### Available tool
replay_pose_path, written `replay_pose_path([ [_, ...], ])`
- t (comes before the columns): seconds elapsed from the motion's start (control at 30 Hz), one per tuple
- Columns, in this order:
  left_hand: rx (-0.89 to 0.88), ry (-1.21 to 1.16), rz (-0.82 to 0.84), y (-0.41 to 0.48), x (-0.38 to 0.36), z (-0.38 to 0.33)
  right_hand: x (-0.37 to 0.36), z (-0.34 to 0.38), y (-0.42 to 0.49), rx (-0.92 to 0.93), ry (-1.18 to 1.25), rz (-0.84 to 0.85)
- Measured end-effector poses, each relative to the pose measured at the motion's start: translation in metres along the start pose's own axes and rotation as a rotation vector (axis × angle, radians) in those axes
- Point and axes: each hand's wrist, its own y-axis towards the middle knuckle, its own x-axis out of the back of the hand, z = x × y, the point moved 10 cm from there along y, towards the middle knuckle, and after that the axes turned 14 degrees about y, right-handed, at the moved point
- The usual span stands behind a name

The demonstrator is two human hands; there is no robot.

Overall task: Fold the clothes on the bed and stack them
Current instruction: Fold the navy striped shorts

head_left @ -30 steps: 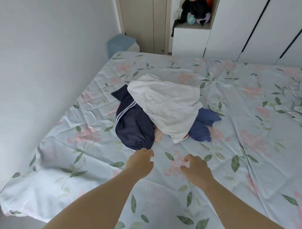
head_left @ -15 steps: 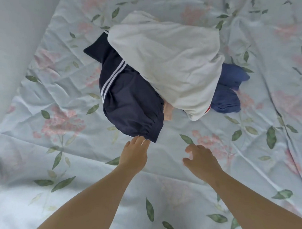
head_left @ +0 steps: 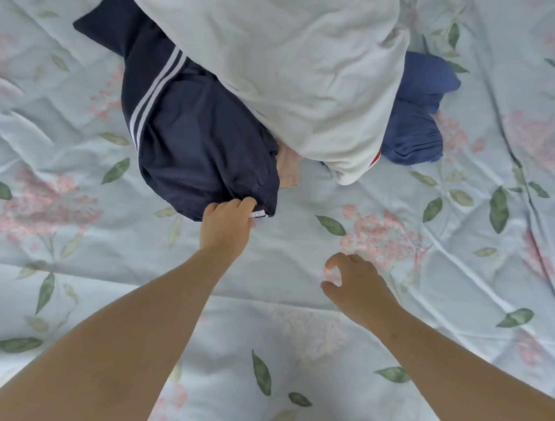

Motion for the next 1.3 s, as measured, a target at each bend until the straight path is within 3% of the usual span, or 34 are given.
replay_pose_path([
  [0.1, 0.093, -0.219, 0.037, -0.011, 0.02, 0.004, 0.008, 0.003, -0.013, 0.005, 0.071, -0.009],
  [0.33, 0.153, -0.528, -0.042, -0.054, 0.156, 0.003, 0.058, 0.036, -0.07, 0.099, 0.267, -0.08],
  [0.57, 0.088, -0.547, -0.168, -0.11, 0.306, -0.044, 0.13, 0.101, -0.148, 0.382, 0.441, -0.134],
  [0.77, 0.018, -0.576, -0.341, -0.162, 0.392, -0.083, 0.192, 0.134, -0.202, 0.635, 0.47, -0.291],
  [0.87, -0.006, -0.614, -0.428, -0.181, 0.421, -0.102, 0.207, 0.138, -0.211, 0.699, 0.412, -0.347],
  [1.07, 0.001, -0.717, -0.479, -0.193, 0.435, -0.113, 0.222, 0.118, -0.201, 0.623, 0.625, -0.364],
  [1.3, 0.128, -0.901, -0.566, -0.197, 0.448, -0.082, 0.274, 0.139, -0.24, 0.784, 0.798, -0.489],
])
